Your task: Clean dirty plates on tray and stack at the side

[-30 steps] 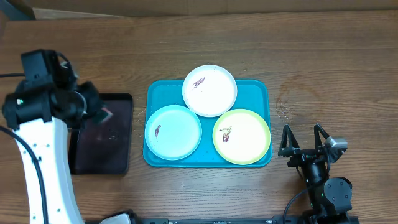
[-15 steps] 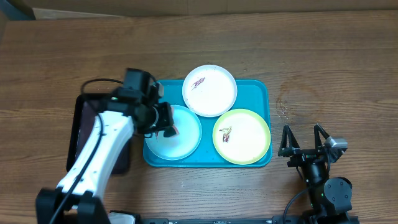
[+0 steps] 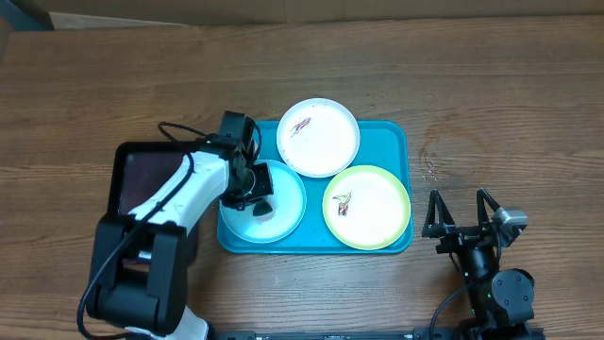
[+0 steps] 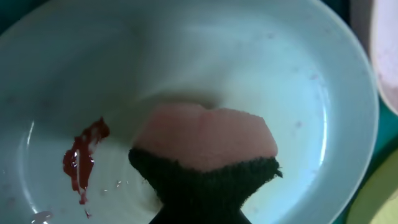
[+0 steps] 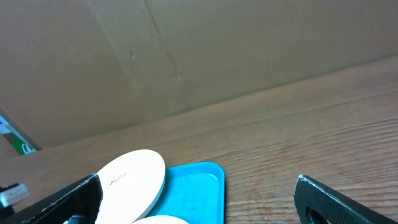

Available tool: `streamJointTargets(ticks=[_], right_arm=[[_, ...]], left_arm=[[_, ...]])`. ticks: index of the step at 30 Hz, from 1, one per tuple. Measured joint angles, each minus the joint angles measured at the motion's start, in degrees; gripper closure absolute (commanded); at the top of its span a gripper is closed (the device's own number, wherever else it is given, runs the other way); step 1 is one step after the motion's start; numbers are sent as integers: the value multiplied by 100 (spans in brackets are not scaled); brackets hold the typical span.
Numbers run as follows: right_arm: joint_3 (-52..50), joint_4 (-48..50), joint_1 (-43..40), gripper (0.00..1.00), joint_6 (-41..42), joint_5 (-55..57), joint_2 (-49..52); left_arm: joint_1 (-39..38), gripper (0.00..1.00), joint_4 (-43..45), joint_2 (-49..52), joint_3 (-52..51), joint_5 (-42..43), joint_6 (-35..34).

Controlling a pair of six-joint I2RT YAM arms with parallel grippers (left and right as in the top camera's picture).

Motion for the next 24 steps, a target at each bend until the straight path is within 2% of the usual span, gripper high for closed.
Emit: streamJointTargets(ticks=[6, 9, 11, 14, 18, 20, 24], right_arm=[[0, 17, 0, 0, 2, 0, 0], [-2, 833, 0, 0, 199, -122, 13], [0, 1513, 2, 0, 737, -614, -4], [0, 1891, 2, 0, 1628, -1499, -7], [11, 2909, 2, 0, 2341, -1998, -11], [201, 2533, 2, 0, 2321, -2083, -9], [1541, -468, 2, 0, 1700, -1958, 439]], left_arm=[[0, 96, 98, 7, -2, -4, 0], [0, 96, 90, 7, -2, 11, 0], [-2, 96, 98, 7, -2, 9, 0], [0, 96, 101, 7, -2, 9, 0], [0, 96, 101, 7, -2, 9, 0], [0, 96, 98, 7, -2, 11, 0], [0, 96, 101, 7, -2, 9, 0]])
